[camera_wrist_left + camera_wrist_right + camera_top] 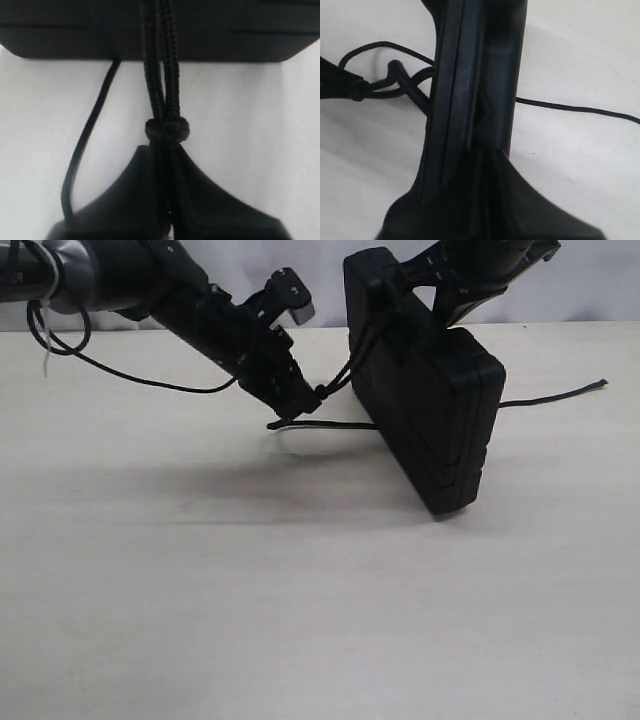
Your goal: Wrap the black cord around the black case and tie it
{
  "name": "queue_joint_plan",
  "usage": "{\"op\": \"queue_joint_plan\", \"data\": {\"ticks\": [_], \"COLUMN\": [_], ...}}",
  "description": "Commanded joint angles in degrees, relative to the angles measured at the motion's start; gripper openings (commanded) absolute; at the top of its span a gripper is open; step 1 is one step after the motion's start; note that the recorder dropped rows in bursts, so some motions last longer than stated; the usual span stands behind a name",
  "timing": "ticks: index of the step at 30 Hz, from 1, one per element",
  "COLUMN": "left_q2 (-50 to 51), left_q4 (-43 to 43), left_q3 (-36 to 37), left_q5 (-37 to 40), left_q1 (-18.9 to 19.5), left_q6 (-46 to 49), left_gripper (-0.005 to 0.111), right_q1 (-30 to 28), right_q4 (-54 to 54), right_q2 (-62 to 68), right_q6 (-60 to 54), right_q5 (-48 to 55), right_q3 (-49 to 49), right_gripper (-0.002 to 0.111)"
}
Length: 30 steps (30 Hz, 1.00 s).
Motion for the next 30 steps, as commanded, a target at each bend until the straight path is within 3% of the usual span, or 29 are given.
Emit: {"op": "queue_joint_plan", "data": {"ticks": [1,10,14,17,19,21,30], "left_q2": [-2.6,-2.8,-2.8,-4.0,-5.3,-5.8,-5.8], "left_q4": [0.6,31.0,32.5,32.9,40.3,43.8,51.2], "left_q3": [0.1,0.1,0.1,0.1,0.1,0.1,0.1], "left_q5": [-2.7,-10.0,-13.2,-13.8,-15.4,-15.7,-16.9], "left_q1": [-0.7,-9.1,-10.7,-10.7,-10.7,-10.7,-13.9], "left_q6": [-0.7,-16.7,-19.6,-21.6,-30.2,-35.1,-37.9], "left_gripper": [0.000,0.000,0.000,0.000,0.000,0.000,0.000], "right_q1": [0.0,0.0,0.0,0.0,0.0,0.0,0.0], "right_q4": [0.0,0.0,0.0,0.0,0.0,0.0,1.3], "right_q2": [-0.2,-0.2,-0.2,-0.2,-0.2,-0.2,-1.1], "right_q6": [-0.3,-0.3,-0.3,-0.3,-0.3,-0.3,-0.3], "right_q5": [0.2,0.2,0.2,0.2,0.2,0.2,0.2], "right_q3": [0.2,0.2,0.2,0.2,0.2,0.2,0.2], "right_gripper": [0.004,0.004,0.006,0.020,0.031,0.036,0.036]}}
